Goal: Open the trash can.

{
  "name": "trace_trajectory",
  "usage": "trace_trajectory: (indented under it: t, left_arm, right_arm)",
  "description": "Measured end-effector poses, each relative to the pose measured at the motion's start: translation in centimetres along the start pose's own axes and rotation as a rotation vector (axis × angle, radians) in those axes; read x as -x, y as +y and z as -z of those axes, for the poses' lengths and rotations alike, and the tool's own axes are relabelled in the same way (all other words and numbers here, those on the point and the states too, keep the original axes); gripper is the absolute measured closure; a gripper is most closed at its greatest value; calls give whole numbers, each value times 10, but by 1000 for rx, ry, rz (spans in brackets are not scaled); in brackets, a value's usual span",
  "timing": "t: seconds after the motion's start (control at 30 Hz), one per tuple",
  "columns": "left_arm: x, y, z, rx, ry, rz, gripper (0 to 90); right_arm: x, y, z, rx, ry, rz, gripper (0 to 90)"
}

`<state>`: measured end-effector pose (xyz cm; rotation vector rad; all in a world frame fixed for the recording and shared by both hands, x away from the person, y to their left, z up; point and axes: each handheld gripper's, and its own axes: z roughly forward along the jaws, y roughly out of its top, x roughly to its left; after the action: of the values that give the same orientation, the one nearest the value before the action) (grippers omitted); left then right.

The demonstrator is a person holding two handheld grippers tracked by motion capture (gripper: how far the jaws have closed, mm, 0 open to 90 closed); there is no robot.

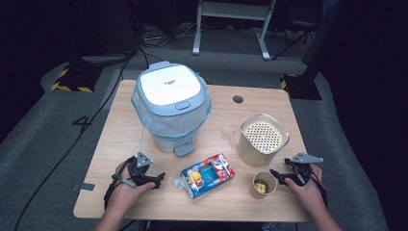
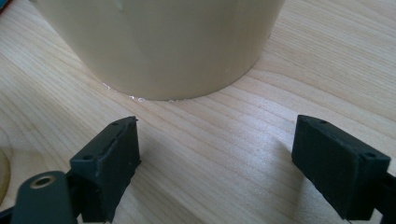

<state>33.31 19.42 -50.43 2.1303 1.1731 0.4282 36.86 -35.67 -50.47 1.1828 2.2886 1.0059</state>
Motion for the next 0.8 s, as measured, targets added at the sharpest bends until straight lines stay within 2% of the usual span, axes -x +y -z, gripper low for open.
trace_trajectory:
  t: [0.07, 0.13, 0.3, 0.33, 0.37, 0.43, 0.47, 0.77, 0.8]
  left_arm:
    - [-3, 0, 2, 3, 4, 6, 203]
    - [-4, 1, 2, 2, 0, 3, 238]
    - [-12, 4, 6, -21, -1, -8, 392]
    - [-14, 6, 7, -14, -24, -3, 407]
    - [-14, 6, 7, -14, -24, -3, 418]
    - [-15, 8, 9, -12, -56, 8, 445]
    - [-16, 11, 12, 10, -69, 1, 462]
    - [-20, 25, 30, 78, -101, 2, 532]
    - [-20, 29, 35, 80, -122, 1, 561]
  right_arm:
    - [0, 0, 0, 0, 0, 0, 150]
    - [0, 0, 0, 0, 0, -1, 149]
    - [0, 0, 0, 0, 0, 0, 149]
    - [0, 0, 0, 0, 0, 0, 150]
    - [0, 0, 0, 0, 0, 0, 150]
    - [0, 0, 0, 0, 0, 0, 149]
    - [0, 0, 0, 0, 1, 0, 150]
    - [1, 1, -1, -1, 6, 3, 150]
    - [1, 1, -1, -1, 5, 4, 150]
